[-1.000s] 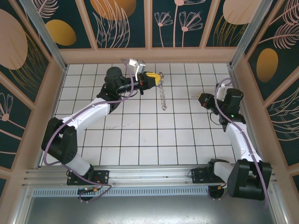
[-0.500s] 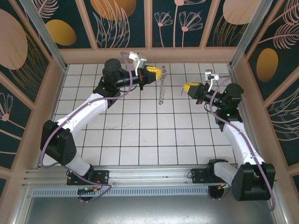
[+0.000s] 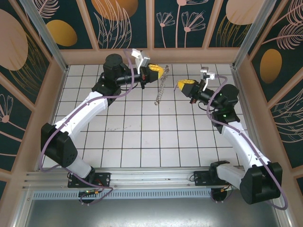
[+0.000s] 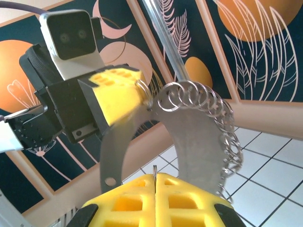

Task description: Put the keys on the keyring

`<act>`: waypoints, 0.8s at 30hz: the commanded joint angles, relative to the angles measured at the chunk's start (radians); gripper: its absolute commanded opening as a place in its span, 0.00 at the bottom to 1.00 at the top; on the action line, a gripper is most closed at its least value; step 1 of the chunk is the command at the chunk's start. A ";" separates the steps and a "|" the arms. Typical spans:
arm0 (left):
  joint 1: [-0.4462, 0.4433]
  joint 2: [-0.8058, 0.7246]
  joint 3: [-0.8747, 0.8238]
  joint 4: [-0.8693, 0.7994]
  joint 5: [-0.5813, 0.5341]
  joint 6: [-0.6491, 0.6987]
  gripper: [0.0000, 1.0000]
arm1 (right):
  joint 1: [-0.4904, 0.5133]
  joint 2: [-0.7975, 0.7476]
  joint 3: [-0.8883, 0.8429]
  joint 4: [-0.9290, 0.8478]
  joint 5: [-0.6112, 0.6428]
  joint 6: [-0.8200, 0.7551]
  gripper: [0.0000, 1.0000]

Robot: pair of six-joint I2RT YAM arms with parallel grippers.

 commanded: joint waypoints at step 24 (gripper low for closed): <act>-0.002 0.016 0.007 -0.007 0.046 0.011 0.00 | 0.192 0.064 0.130 -0.001 0.268 -0.202 0.00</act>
